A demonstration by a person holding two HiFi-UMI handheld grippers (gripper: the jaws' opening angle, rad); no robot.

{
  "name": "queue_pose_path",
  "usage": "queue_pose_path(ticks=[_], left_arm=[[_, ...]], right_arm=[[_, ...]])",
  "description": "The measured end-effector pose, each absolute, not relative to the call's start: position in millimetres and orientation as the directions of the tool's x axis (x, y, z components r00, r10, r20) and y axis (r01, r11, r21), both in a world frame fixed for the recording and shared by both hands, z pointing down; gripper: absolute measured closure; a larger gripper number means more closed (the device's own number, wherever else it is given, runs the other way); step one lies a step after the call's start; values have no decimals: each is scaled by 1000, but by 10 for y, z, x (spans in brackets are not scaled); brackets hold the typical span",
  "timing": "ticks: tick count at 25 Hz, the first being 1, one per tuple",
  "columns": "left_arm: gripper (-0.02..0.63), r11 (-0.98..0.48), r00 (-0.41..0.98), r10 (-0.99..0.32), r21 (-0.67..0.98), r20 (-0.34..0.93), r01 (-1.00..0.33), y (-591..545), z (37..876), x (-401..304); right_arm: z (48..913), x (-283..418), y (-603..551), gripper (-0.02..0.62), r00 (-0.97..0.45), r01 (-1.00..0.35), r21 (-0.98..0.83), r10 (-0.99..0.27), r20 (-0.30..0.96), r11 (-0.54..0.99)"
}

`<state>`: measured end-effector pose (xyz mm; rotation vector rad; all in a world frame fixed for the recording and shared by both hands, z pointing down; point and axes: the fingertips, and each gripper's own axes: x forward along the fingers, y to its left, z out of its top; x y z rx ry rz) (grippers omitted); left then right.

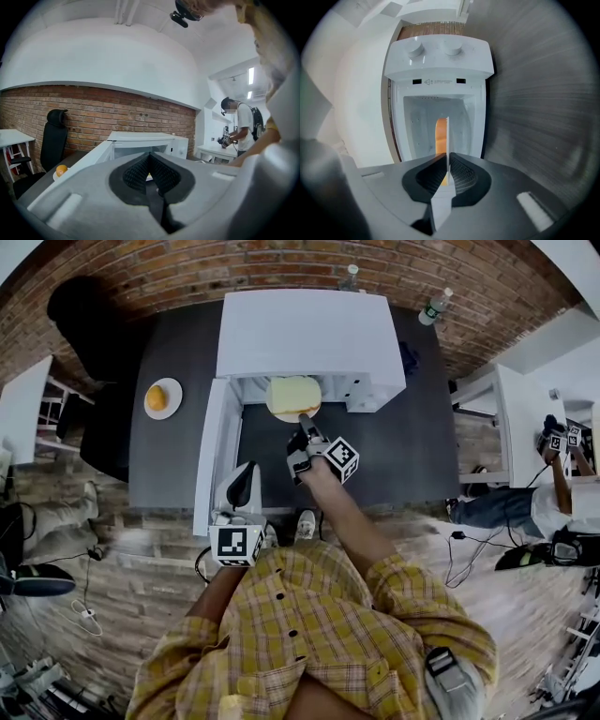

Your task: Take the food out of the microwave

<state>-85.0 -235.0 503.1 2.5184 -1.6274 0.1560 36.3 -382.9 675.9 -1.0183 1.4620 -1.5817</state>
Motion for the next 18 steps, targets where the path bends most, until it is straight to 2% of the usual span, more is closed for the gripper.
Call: queue_pose_path(ticks=[18], left_arm=[[606,-475,481,-867,80,127,-876,-2092,4943,-600]], right_arm=[[6093,563,-3070,580,-386,59,-998,-922,-4,-20]])
